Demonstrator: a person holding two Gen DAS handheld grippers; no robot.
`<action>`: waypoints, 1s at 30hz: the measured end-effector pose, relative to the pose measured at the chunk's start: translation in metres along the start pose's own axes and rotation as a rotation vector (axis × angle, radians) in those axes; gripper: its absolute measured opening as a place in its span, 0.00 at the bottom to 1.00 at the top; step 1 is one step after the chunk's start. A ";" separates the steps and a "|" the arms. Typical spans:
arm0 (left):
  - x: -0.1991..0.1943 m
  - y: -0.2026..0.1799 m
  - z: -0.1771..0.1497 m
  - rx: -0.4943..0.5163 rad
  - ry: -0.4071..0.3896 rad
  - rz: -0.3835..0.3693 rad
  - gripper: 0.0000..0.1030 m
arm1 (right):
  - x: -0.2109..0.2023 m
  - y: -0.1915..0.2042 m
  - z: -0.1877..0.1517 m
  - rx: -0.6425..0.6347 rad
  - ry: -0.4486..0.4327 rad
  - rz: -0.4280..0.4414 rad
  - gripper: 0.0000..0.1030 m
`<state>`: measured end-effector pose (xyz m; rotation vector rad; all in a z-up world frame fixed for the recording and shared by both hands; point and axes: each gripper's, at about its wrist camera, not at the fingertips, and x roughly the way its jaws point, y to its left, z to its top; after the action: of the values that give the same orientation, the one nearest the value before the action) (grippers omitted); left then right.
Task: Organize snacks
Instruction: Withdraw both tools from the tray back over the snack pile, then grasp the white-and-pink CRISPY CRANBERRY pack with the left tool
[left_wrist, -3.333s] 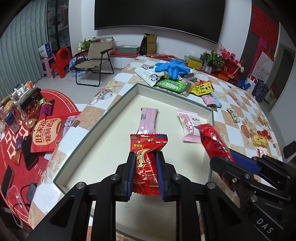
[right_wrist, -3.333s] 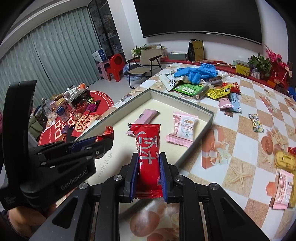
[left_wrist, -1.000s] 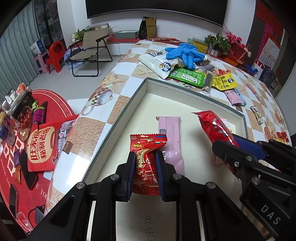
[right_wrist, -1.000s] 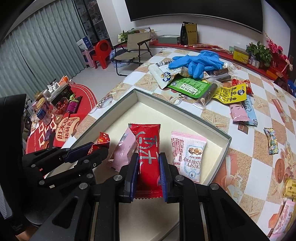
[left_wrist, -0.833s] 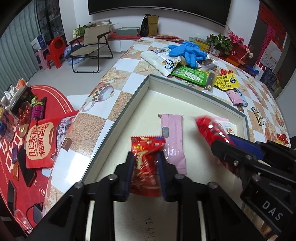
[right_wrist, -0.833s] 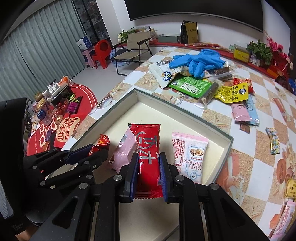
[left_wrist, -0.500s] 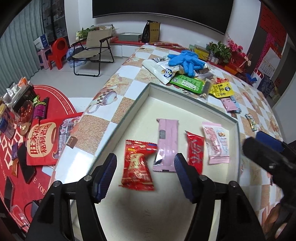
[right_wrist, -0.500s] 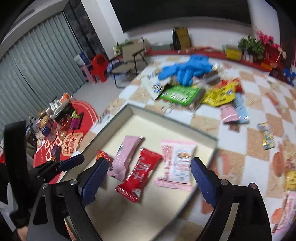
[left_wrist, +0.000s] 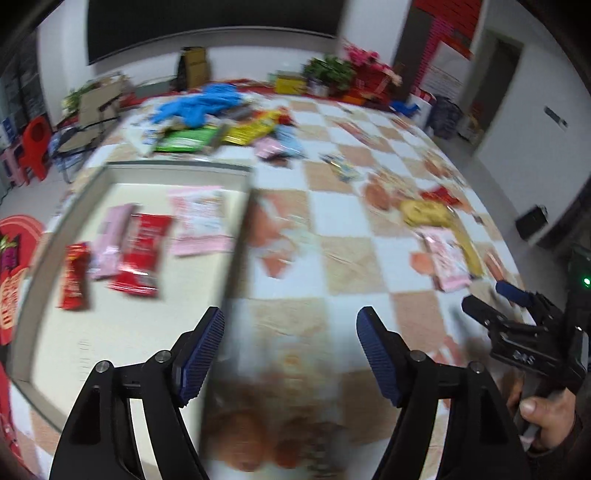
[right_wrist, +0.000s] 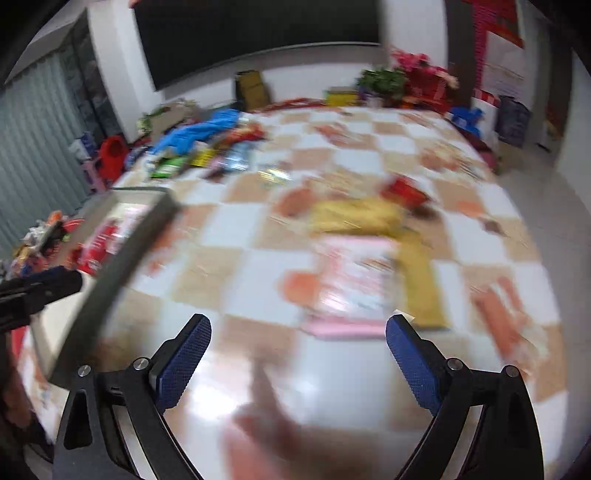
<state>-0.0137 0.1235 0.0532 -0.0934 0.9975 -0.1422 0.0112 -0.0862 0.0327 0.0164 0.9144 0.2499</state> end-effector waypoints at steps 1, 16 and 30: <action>0.009 -0.017 -0.001 0.021 0.021 -0.014 0.75 | -0.002 -0.019 -0.007 0.005 0.009 -0.054 0.94; 0.105 -0.148 0.059 0.049 0.133 -0.045 0.78 | 0.001 -0.085 -0.029 0.047 0.045 -0.205 1.00; 0.093 -0.117 0.029 0.158 0.008 0.061 0.45 | 0.003 -0.085 -0.029 0.048 0.046 -0.208 1.00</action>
<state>0.0514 -0.0069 0.0082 0.0814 0.9923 -0.1653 0.0081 -0.1709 0.0019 -0.0403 0.9597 0.0354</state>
